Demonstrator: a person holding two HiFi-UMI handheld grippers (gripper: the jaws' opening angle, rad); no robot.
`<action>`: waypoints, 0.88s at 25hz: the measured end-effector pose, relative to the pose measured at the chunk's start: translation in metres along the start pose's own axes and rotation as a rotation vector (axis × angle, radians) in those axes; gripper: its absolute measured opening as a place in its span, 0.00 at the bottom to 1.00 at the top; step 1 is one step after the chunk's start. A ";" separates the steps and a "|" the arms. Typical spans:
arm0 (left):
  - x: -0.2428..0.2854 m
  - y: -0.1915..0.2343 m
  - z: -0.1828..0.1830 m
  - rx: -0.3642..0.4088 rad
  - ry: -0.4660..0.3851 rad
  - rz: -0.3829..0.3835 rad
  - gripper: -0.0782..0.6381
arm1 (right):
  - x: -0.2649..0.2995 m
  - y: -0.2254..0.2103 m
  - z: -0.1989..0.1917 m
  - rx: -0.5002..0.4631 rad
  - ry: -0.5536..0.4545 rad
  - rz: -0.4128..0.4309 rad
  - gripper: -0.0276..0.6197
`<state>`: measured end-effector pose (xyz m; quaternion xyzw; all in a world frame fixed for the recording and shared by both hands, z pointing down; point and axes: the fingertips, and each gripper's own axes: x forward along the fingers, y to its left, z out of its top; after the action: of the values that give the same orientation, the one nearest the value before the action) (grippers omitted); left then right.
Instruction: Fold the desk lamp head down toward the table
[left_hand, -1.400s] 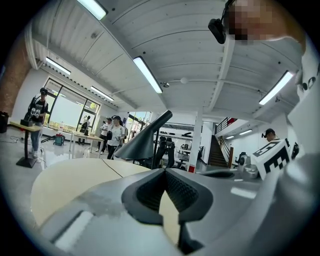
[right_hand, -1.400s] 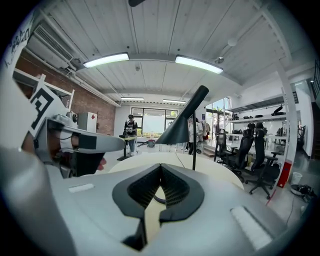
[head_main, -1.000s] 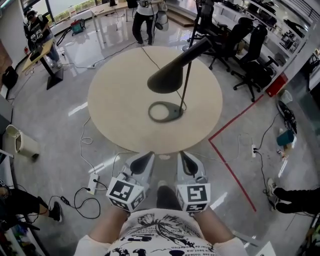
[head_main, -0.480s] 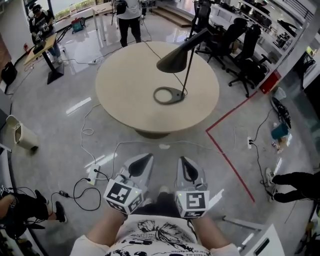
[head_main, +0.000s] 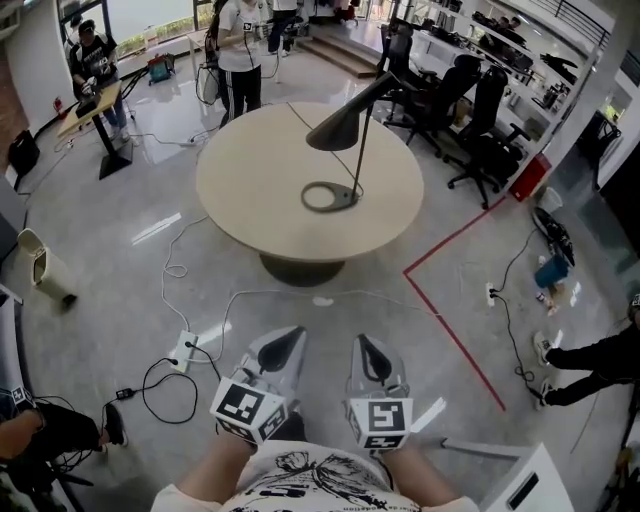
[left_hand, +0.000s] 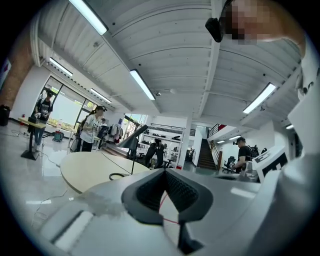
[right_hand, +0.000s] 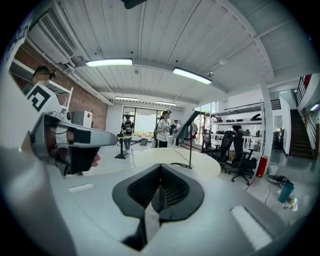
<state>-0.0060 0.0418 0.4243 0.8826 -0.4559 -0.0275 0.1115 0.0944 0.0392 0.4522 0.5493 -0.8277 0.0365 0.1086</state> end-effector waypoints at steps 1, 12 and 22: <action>-0.006 -0.005 -0.002 -0.006 -0.009 0.009 0.12 | -0.009 0.003 -0.001 0.009 -0.001 0.011 0.06; -0.070 -0.069 -0.025 0.019 -0.014 0.064 0.12 | -0.094 0.035 -0.014 0.021 -0.065 0.112 0.06; -0.096 -0.084 -0.019 0.057 -0.013 0.056 0.12 | -0.119 0.051 -0.019 0.022 -0.018 0.117 0.06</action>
<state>0.0085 0.1701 0.4192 0.8720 -0.4818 -0.0173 0.0843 0.0950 0.1697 0.4479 0.5013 -0.8590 0.0470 0.0927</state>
